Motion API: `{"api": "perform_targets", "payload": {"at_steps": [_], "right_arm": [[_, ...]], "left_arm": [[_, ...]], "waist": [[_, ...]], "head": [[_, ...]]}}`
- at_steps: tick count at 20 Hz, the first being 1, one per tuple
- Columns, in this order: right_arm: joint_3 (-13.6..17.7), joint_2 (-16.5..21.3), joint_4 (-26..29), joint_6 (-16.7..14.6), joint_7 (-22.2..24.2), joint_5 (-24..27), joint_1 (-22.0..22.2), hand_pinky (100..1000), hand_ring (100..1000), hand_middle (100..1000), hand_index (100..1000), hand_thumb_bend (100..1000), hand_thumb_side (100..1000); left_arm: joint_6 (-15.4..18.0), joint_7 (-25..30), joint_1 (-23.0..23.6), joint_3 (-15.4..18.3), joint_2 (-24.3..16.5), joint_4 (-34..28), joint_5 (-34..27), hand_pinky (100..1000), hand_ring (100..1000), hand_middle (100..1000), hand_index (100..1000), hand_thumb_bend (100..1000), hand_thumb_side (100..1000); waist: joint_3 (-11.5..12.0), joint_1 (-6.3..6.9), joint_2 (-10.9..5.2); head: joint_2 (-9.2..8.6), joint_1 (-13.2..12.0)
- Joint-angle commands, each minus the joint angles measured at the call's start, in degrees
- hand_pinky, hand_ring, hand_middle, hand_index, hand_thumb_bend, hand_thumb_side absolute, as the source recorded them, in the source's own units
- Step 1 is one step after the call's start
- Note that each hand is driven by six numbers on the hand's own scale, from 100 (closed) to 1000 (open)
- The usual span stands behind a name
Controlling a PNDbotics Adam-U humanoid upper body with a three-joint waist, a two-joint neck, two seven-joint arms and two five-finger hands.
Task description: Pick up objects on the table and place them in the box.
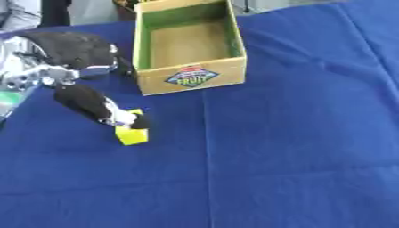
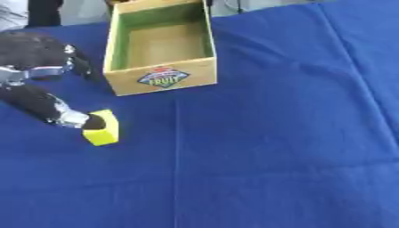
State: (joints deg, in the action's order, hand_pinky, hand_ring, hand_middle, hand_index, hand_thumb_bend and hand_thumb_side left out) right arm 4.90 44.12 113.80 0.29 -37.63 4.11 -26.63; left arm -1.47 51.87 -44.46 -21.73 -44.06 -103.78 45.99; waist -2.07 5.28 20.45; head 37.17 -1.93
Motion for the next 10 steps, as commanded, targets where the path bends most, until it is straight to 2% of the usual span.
{"api": "perform_targets", "payload": {"at_steps": [1, 6, 10], "right_arm": [[0.4, 1.5, 0.8, 0.0, -0.1, 0.3, -0.8, 641, 669, 523, 730, 100, 913], [0.4, 1.3, 0.8, 0.1, -0.1, 0.4, -0.8, 642, 670, 523, 730, 100, 912], [0.4, 1.2, 0.8, 0.2, -0.1, 0.4, -0.7, 643, 671, 522, 730, 100, 912]], "left_arm": [[0.0, 0.1, 0.3, 0.1, -0.7, 1.5, 0.3, 582, 708, 662, 833, 809, 1000], [-0.2, 0.1, 1.3, 0.2, -1.0, 2.8, -0.9, 582, 703, 658, 868, 806, 996], [-0.4, 0.1, 1.7, 0.2, -1.1, 3.5, -1.6, 577, 700, 657, 875, 776, 959]], "waist": [[0.0, -0.38, -0.96], [-0.1, -0.41, -0.83], [-0.2, -0.52, -0.76]], "head": [[-0.41, -0.1], [-0.65, -0.1], [-0.84, -0.2]]}}
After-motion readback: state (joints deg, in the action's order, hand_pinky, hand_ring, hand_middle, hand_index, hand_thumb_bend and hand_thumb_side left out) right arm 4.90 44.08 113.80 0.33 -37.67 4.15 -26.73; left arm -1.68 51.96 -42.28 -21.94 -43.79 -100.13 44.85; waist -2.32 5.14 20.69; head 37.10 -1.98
